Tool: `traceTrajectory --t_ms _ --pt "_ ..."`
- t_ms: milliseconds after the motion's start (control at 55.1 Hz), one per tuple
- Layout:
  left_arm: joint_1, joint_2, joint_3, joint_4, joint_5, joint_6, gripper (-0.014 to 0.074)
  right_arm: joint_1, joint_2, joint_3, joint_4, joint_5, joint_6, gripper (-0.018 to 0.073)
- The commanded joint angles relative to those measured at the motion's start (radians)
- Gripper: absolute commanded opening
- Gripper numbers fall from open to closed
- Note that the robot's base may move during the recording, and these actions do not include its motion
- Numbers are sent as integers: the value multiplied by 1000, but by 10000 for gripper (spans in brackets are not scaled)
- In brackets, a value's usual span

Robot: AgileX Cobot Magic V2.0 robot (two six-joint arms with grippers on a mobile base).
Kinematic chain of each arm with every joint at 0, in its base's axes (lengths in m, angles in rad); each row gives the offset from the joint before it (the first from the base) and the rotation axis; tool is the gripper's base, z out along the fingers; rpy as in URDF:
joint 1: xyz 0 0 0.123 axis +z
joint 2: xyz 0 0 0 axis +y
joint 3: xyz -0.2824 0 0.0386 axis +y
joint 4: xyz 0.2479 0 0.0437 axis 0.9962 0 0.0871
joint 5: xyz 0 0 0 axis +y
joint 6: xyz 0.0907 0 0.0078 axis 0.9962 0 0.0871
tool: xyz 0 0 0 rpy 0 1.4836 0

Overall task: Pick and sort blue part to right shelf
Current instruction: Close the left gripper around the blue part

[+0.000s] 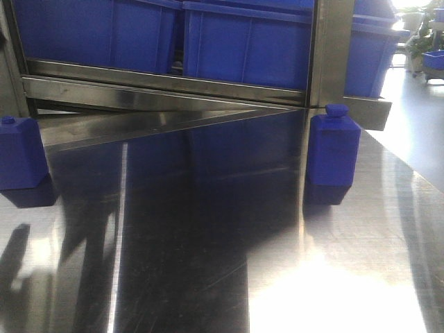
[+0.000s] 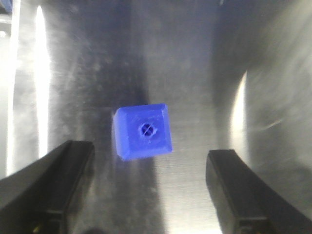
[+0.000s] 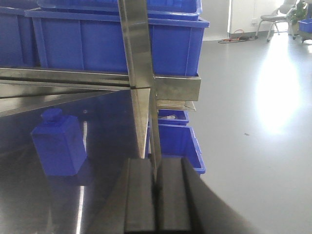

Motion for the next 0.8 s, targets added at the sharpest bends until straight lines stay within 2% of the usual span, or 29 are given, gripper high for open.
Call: traceTrajectory --t_ms 0,163,400,781 --pt "-35 24 -61 23 -14 -36 549 -5 -13 -7 0 -93 -3 88" --pt "-64 86 -63 54 -29 -103 549 -5 -13 -7 0 -93 -3 88" --pt "-68 146 -63 179 -31 -257 549 -5 -13 -7 0 -93 -3 88" --pt "-70 209 -63 157 -54 -261 549 -5 -13 -7 0 -93 -3 88"
